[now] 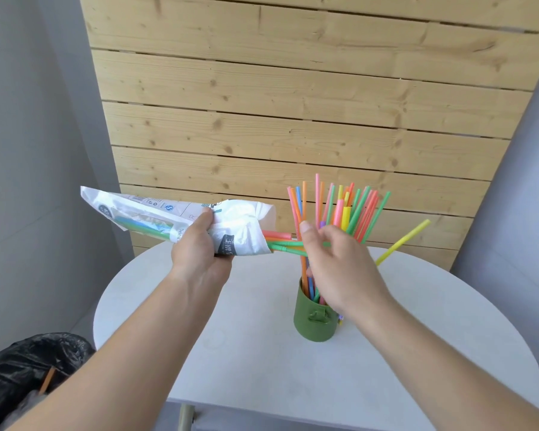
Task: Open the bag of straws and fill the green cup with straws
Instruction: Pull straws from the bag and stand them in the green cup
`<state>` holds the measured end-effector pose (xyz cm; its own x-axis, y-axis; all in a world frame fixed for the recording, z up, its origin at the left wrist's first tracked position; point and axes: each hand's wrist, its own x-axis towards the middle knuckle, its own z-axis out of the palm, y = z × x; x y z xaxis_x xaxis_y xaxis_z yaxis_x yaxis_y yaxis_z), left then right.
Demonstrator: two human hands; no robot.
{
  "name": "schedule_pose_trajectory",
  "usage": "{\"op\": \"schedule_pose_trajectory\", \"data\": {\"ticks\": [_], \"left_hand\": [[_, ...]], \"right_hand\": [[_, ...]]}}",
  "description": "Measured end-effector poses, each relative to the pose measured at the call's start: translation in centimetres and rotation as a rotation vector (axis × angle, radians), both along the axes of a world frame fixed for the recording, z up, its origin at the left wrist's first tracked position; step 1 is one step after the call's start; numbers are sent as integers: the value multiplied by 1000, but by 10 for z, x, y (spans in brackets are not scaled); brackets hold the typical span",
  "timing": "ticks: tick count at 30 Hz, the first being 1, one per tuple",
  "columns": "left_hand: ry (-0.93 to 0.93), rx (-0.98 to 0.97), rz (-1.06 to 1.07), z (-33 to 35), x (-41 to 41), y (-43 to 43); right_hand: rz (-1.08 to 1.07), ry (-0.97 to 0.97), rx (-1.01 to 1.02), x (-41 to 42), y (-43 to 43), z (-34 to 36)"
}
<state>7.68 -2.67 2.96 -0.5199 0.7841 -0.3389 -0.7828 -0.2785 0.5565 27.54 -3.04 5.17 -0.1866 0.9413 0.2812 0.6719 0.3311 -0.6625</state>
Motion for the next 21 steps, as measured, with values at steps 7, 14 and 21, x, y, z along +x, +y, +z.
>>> {"op": "schedule_pose_trajectory", "data": {"ticks": [7,14,21], "left_hand": [[67,11,26,4,13,1],[36,15,42,4,0,3],[29,-1,41,1,3,5]], "right_hand": [[58,643,-153,-18,-9,-12],[0,923,-225,-9,2,-7],[48,924,-297,-2,-1,-7]]}}
